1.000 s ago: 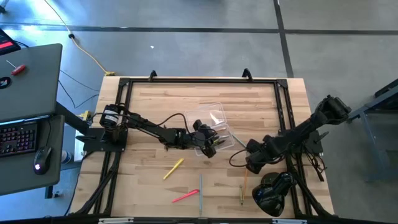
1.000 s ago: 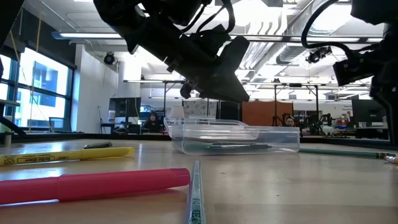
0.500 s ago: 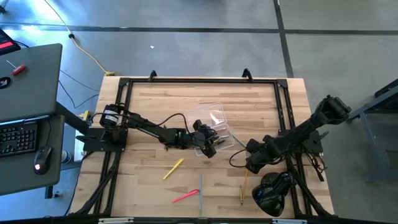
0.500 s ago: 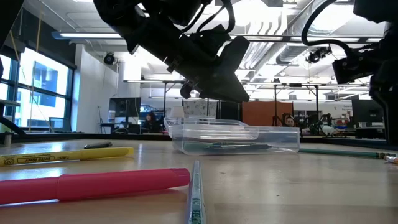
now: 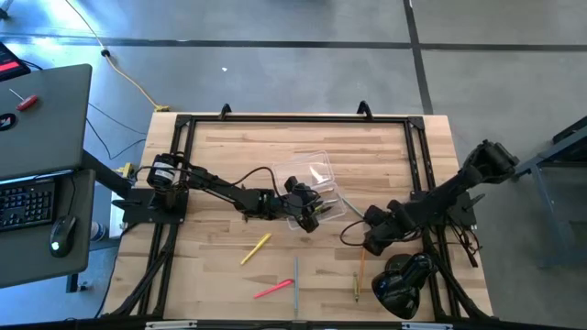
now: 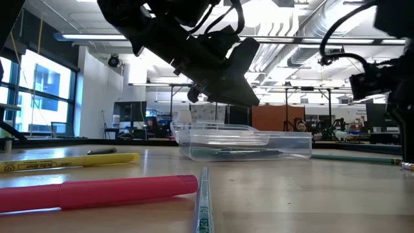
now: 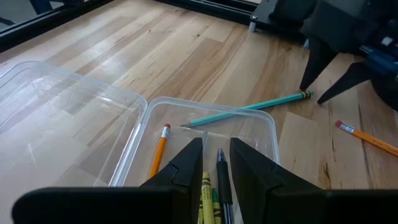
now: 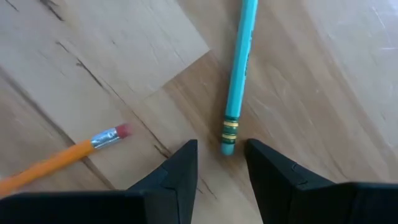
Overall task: Pick & place school supplies into a supply box
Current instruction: Put the blue pencil into the supply box
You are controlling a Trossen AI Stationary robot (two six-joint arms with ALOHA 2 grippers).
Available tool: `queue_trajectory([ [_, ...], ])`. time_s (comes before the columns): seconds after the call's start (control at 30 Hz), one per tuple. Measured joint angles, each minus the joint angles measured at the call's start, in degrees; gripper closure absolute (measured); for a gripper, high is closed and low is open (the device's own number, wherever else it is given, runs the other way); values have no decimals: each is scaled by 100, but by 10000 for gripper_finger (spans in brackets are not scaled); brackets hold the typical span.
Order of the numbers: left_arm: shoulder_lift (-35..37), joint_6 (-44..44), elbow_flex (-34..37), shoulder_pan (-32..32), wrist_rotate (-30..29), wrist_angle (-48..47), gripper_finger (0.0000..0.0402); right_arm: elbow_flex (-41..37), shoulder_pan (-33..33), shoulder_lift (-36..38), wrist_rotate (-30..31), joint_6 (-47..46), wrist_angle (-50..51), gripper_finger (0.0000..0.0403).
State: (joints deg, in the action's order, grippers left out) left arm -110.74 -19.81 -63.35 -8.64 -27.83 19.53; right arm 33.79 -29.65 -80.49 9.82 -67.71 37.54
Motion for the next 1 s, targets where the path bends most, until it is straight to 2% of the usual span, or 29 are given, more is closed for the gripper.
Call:
queue_trajectory([
  [0.3,0,0,0,-1,0,-2,289,-314,-4,9,219,-58,-222,292],
  [0.4,-2,2,0,-1,-2,-4,289,-326,-7,7,272,88,-234,314],
  [0.63,-2,1,0,-1,-1,-4,289,-336,-7,26,329,219,-186,395],
  [0.83,-2,0,0,0,-2,-5,289,-77,-1,190,390,354,163,394],
  [1.0,-2,1,0,0,1,-4,289,387,6,304,836,541,748,398],
])
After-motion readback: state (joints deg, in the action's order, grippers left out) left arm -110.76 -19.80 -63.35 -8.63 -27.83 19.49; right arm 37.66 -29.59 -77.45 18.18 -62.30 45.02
